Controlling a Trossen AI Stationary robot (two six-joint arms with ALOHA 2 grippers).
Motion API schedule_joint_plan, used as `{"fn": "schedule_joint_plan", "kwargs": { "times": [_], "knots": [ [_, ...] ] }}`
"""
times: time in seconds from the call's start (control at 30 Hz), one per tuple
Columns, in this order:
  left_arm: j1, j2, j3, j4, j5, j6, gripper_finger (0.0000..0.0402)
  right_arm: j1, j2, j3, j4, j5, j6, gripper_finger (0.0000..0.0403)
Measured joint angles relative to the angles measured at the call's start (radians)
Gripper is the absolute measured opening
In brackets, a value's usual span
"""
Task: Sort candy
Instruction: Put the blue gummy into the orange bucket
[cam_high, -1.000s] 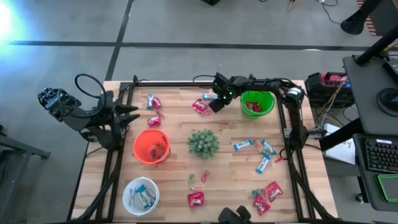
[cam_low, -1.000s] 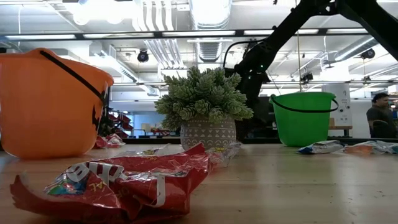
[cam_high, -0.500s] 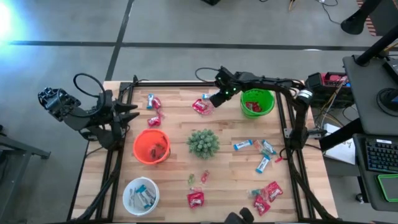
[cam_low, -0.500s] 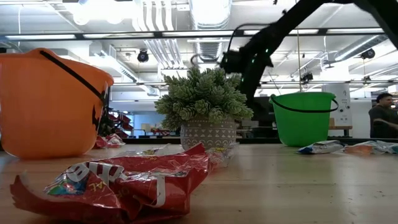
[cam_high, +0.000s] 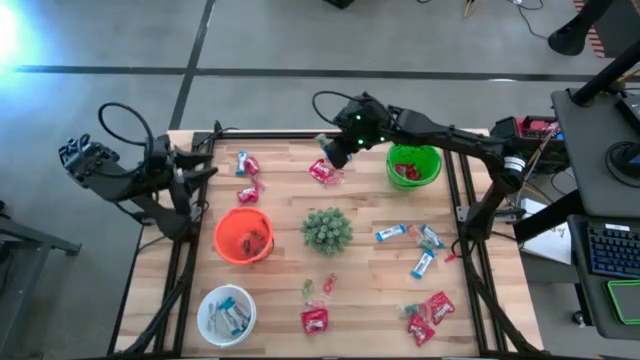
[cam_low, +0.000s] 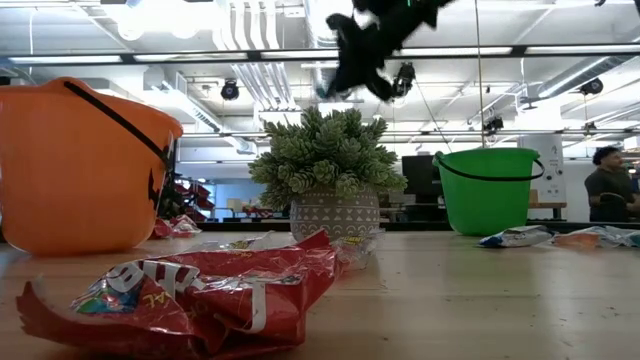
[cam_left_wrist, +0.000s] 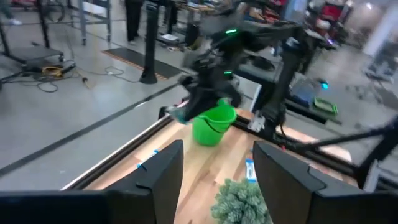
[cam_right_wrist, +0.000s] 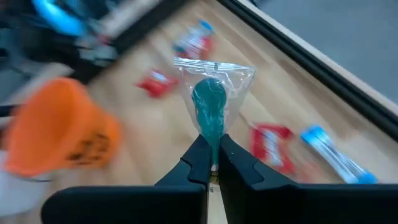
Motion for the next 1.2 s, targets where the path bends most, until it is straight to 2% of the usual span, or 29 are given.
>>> {"fn": "schedule_joint_plan", "kwargs": {
  "times": [0.13, 0.3, 0.5, 0.67, 0.9, 1.2],
  "knots": [
    [0.0, -0.001, -0.018, -0.002, -0.037, -0.095, 0.0165, 0.087, 0.005, 0.112, 0.006, 0.022, -0.005, 0.0012],
    [0.0, 0.003, -0.023, -0.001, -0.044, -0.135, 0.0163, 0.175, 0.039, 0.227, 0.003, 0.108, -0.011, 0.0012],
    [0.0, 0.012, -0.024, 0.0, -0.011, -0.179, 0.0162, 0.247, 0.109, 0.349, 0.005, 0.112, -0.016, 0.0012],
    [0.0, 0.038, -0.024, 0.023, 0.027, -0.195, 0.0162, 0.298, 0.159, 0.422, 0.002, 0.107, -0.045, 0.0012],
    [0.0, 0.103, -0.024, 0.116, 0.044, -0.135, 0.0174, 0.357, 0.195, 0.506, 0.007, 0.104, -0.088, 0.0012],
    [0.054, 0.187, -0.024, 0.17, 0.047, -0.171, 0.0176, 0.381, 0.231, 0.579, 0.006, 0.103, -0.129, 0.0012]
  ]
}}
